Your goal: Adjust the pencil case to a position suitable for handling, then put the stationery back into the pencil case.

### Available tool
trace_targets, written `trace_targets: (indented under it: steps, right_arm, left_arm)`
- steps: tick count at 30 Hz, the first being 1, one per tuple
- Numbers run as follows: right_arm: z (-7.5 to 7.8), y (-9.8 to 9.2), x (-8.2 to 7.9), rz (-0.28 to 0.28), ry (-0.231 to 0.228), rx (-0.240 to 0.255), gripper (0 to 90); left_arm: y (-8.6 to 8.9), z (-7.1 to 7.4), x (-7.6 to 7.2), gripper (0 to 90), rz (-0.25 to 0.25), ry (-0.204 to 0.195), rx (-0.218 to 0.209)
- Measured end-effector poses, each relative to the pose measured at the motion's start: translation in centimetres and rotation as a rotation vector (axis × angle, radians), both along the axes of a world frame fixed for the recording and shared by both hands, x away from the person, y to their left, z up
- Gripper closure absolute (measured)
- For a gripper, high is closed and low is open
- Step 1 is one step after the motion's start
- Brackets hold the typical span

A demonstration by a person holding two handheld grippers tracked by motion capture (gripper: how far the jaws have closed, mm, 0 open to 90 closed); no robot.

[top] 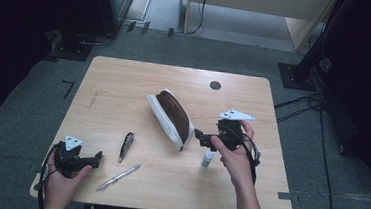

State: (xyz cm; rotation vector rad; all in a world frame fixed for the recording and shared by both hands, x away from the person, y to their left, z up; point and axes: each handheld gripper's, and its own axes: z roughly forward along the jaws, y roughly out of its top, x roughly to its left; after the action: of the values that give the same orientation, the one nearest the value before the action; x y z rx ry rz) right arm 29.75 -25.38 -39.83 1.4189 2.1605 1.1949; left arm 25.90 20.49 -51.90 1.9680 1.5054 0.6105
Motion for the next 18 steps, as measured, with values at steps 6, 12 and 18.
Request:
trace_targets:
  steps: [6,12,18]
  right_arm:
    - [-0.5,-1.8,-1.8,-0.027,-0.029,0.014,8.0]
    - [-1.4,-3.2,-3.4,-0.074,-0.046,0.029,13.5]
    - [-2.4,-3.9,-4.7,-0.080,-0.053,0.050,16.1]
  left_arm:
    - [0.0,0.0,0.0,1.2,0.000,0.000,0.000]
    - [0.0,0.0,0.0,1.2,0.000,0.000,0.000]
    - [0.0,0.0,0.0,1.2,0.000,0.000,0.000]
